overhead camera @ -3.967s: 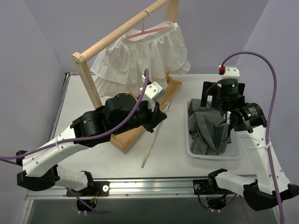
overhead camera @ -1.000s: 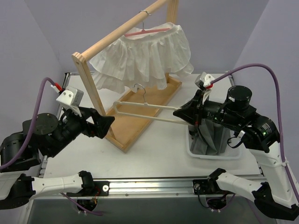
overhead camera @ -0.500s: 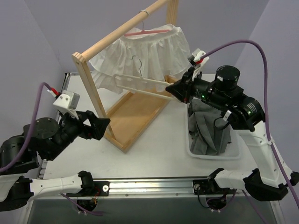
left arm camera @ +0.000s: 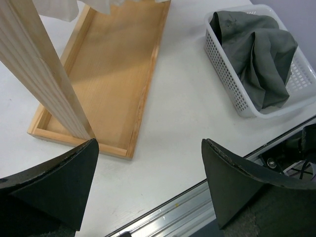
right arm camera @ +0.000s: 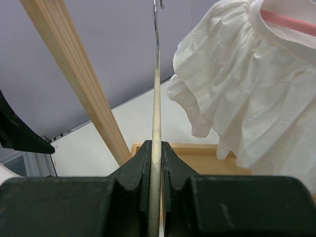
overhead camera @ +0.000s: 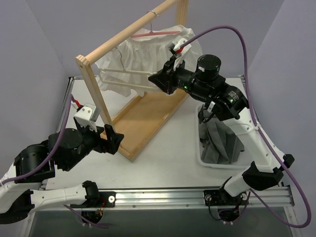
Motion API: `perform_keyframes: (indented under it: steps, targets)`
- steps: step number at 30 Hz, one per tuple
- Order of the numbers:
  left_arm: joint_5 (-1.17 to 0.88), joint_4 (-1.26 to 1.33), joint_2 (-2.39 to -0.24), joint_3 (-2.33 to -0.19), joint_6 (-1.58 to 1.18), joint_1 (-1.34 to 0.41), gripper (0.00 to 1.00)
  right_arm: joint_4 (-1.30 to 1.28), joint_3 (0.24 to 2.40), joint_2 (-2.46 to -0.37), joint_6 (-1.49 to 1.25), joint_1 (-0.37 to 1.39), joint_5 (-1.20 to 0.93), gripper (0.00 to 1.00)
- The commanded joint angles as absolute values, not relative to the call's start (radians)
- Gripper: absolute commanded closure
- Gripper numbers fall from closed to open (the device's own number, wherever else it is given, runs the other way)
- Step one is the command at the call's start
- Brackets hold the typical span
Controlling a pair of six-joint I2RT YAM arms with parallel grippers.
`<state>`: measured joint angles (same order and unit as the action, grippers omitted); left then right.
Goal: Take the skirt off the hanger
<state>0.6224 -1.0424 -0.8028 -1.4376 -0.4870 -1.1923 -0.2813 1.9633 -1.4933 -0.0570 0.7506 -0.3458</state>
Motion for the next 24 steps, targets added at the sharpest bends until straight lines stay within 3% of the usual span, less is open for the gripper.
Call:
perform_keyframes:
  steps: [1, 24]
  targets:
    - [0.597, -1.003, -0.808, -1.405, -0.5, -1.198, 0.06, -0.163, 2.02, -1.47, -0.023, 0.805, -0.267, 1.0]
    - [0.575, -0.969, -0.839, -1.367, -0.503, -1.198, 0.06, -0.284, 2.032, -1.361, 0.015, 0.937, -0.126, 1.0]
